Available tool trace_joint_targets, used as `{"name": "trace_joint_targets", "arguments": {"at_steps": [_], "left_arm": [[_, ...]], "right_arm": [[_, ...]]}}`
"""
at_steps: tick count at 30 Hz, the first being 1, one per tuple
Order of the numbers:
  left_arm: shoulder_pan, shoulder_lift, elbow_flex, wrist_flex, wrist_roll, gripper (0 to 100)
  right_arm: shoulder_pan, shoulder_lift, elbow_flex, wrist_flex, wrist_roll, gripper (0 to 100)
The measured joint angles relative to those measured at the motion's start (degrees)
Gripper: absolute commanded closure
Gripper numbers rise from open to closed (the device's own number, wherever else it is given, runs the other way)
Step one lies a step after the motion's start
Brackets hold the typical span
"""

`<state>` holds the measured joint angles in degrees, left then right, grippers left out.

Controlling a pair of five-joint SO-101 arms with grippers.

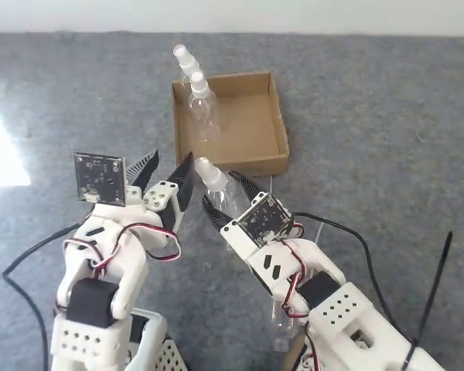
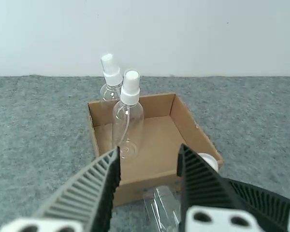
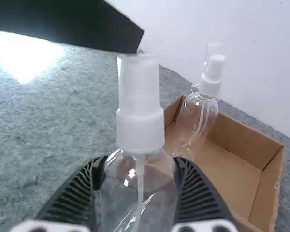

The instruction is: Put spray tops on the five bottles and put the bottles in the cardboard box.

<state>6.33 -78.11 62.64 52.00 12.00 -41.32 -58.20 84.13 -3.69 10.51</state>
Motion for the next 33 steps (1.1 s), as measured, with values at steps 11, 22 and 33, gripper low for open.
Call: {"name": "trace_joint_targets", "arguments": {"at_steps": [11,22,33], "left_arm": [[-6.7,-4.0,0.7,0.6,1.6,82],[-8.4,-24.7,9.4,1.7,2.5,82],[-7.4,-21.0,12.6,-5.3,2.5,82]], "right_arm": [[0.0,0.0,-0.1,0.0,-0.1,99.1],[0.0,0.0,-0.1,0.0,-0.1,99.1],[-0.1,-0.3,-0.3,0.0,-0.1,99.1]]}}
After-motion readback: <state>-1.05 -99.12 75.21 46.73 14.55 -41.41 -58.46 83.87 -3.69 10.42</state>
